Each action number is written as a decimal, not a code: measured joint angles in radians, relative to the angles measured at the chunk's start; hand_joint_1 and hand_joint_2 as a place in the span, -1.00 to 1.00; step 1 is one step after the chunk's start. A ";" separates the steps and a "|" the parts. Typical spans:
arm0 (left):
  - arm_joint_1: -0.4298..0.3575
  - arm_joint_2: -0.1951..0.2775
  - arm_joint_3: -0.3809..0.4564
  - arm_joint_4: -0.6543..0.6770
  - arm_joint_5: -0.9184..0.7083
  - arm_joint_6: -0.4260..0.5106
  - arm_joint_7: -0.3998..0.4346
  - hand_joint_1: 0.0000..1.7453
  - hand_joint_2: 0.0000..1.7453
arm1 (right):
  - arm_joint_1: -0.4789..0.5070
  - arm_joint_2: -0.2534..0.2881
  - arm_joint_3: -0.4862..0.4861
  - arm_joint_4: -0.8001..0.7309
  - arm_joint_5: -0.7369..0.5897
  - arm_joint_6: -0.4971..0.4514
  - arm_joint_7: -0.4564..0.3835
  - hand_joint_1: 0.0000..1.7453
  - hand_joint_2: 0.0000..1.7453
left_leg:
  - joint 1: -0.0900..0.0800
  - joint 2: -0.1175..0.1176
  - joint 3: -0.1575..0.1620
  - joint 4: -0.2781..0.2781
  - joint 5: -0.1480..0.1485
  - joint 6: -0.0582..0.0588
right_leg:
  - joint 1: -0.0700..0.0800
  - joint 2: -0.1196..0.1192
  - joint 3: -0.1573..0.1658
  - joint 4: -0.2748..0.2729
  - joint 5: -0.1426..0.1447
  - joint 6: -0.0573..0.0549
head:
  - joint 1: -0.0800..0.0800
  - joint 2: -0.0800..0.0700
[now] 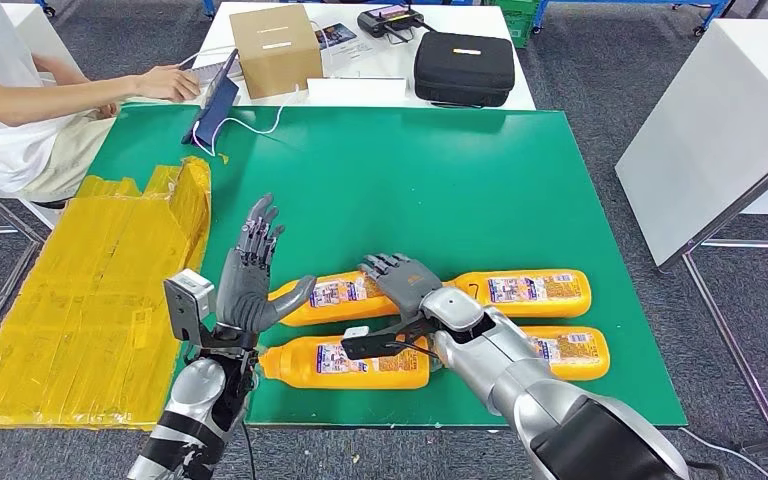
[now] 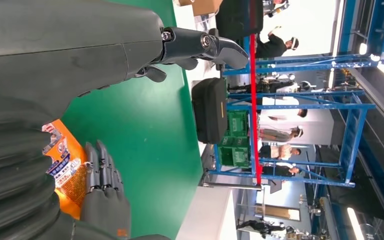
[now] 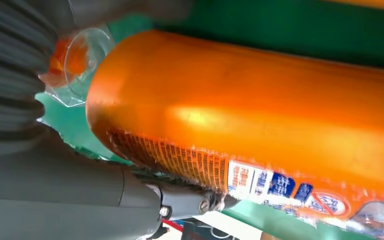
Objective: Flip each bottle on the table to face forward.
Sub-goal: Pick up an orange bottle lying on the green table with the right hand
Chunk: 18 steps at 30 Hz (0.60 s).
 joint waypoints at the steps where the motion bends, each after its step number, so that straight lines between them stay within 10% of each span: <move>1: -0.002 0.000 -0.001 0.004 0.002 0.000 -0.002 -1.00 1.00 | -0.002 -0.001 0.007 0.002 0.004 0.003 -0.001 0.89 1.00 | 0.000 0.000 0.000 0.000 0.000 0.000 | 0.000 0.000 0.000 0.000 0.000 0.000 | 0.000 0.000; 18: -0.010 0.000 -0.011 0.040 0.016 0.007 -0.009 -1.00 1.00 | -0.022 -0.012 0.045 0.018 0.005 -0.078 0.076 1.00 1.00 | 0.000 0.000 0.000 0.000 0.000 0.000 | 0.000 0.000 0.001 0.000 0.000 0.000 | 0.000 0.000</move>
